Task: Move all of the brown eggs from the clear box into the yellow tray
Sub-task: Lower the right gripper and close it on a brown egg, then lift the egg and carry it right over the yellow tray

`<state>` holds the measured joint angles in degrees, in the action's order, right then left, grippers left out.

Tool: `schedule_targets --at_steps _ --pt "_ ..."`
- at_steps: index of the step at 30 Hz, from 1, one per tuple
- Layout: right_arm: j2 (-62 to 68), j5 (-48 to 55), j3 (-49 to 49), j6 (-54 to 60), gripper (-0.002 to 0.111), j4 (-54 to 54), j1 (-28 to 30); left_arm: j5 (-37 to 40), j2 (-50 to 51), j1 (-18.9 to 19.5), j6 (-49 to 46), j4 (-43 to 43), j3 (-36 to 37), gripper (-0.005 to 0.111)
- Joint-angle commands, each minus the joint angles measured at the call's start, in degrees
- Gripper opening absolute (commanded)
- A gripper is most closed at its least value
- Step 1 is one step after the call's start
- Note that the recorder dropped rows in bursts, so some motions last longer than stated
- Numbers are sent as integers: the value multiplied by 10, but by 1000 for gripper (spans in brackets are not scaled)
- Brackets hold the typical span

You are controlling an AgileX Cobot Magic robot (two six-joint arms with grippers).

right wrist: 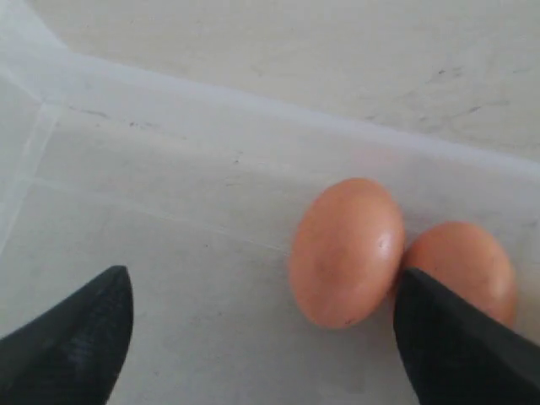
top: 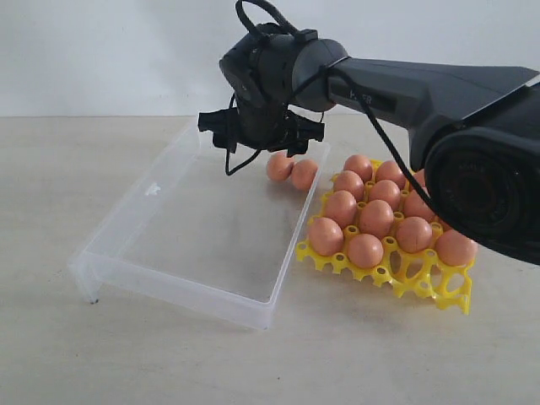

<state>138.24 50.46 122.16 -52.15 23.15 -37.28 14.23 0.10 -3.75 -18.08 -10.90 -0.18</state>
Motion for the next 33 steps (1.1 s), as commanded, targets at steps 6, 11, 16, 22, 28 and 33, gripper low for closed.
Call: schedule_targets --at_steps 6,11,16,22,28,33 --pt "11 -10 5 -48 79 15 13 -7 -1 -3 5 -2 2 -4" --pt "32 -13 5 -49 79 7 14 -7 -1 -3 5 -2 2 -4" --pt "49 -15 5 -80 79 13 14 -7 -1 -3 5 -2 2 -4" --pt "59 -31 5 -140 68 14 20 -7 -1 -3 5 -2 2 -4" --pt "63 -40 5 -208 44 14 35 -7 -1 -3 5 -2 2 -4" --pt "63 -57 5 -208 23 7 36 -7 -1 -3 5 -2 2 -4"
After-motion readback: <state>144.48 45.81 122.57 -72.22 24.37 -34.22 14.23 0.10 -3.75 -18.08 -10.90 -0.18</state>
